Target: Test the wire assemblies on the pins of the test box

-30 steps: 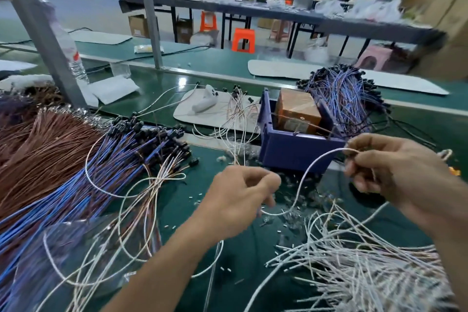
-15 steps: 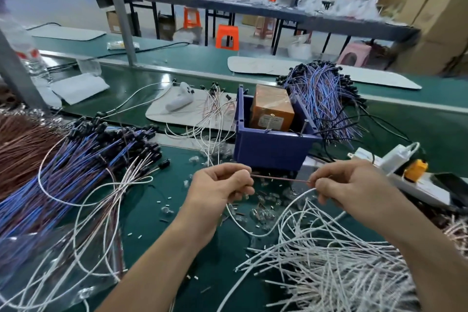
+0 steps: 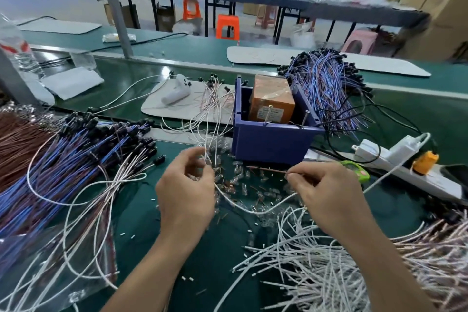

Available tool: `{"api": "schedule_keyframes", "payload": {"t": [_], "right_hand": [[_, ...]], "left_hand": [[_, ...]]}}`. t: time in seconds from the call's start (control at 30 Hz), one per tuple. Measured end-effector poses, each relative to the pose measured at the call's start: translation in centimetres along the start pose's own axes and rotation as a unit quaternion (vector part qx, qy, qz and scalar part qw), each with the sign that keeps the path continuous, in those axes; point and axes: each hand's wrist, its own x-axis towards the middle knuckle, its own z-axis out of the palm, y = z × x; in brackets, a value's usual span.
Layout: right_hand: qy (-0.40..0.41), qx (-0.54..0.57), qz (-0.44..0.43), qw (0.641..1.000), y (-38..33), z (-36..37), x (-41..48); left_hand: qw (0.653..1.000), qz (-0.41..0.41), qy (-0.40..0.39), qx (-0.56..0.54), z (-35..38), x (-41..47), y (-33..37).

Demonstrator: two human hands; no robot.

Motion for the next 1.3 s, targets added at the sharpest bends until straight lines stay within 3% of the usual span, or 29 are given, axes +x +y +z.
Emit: {"api": "schedule_keyframes", "payload": {"t": [0.13,0.57,0.73,0.83,0.9,0.97,1.1,1.17,1.23,1.3], "right_hand": [[0.003,0.045,0.003,0.999,0.1,0.3,-0.3],[0.009,0.154,0.006,0.988,-0.6,-0.8,-0.9],[-0.019,0.192,0.004,0.981,-1.2,-1.8,-1.1],[-0.001,0.263,-0.012,0.965,-2.0,-2.4,-1.2],[0.026,0.308,-0.031,0.95,-2.5,-2.8,-1.4],[0.036,0.333,-0.042,0.941,-2.7,-3.0,-1.4],[0.033,0.342,-0.043,0.938,-2.5,-2.9,-1.4],[0.034,0.322,-0.027,0.946,-2.3,-2.7,-1.3],[0.033,0.256,-0.002,0.966,-1.8,-2.5,-1.2],[0.016,0.117,0.011,0.993,-1.4,-1.8,-1.3]], "left_hand": [[0.996,-0.01,-0.003,0.092,0.0,0.6,-0.5],[0.993,-0.095,-0.071,0.015,0.6,1.7,-1.3],[0.992,-0.088,-0.075,0.053,0.5,1.5,-0.9],[0.99,-0.025,-0.087,0.109,0.6,0.9,-0.4],[0.977,0.086,-0.042,0.193,0.9,-0.1,0.0],[0.962,0.123,-0.012,0.245,0.9,-0.9,0.3],[0.977,0.083,-0.106,0.164,1.2,-0.6,-0.5],[0.985,0.069,-0.109,0.113,1.0,-0.5,-0.6],[0.993,0.056,-0.089,0.059,0.9,-0.4,-0.4],[0.996,0.031,-0.078,-0.04,0.8,-0.2,-0.3]]}}
